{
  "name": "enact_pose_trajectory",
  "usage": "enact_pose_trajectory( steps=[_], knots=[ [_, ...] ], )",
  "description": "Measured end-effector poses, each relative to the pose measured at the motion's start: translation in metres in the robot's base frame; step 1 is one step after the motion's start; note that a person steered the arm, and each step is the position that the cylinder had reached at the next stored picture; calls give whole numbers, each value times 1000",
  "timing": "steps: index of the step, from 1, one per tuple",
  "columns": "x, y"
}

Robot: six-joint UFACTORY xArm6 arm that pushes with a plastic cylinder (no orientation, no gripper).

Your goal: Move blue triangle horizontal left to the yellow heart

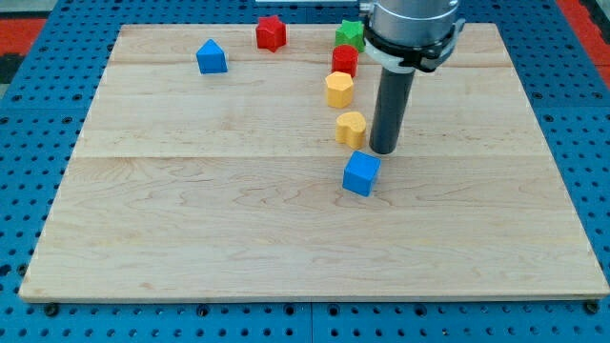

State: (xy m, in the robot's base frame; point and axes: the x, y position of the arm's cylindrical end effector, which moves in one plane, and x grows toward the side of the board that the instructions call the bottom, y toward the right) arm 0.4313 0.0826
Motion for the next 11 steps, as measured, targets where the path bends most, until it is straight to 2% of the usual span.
enact_pose_trajectory(
  steps=[2, 3, 4, 5, 6, 8, 9, 11],
  knots=[
    [-16, -39],
    [-7, -106],
    [-33, -189],
    [-107, -231],
    [-172, -246],
    [-222, -238],
    [-199, -214],
    [-23, -157]
  ],
)
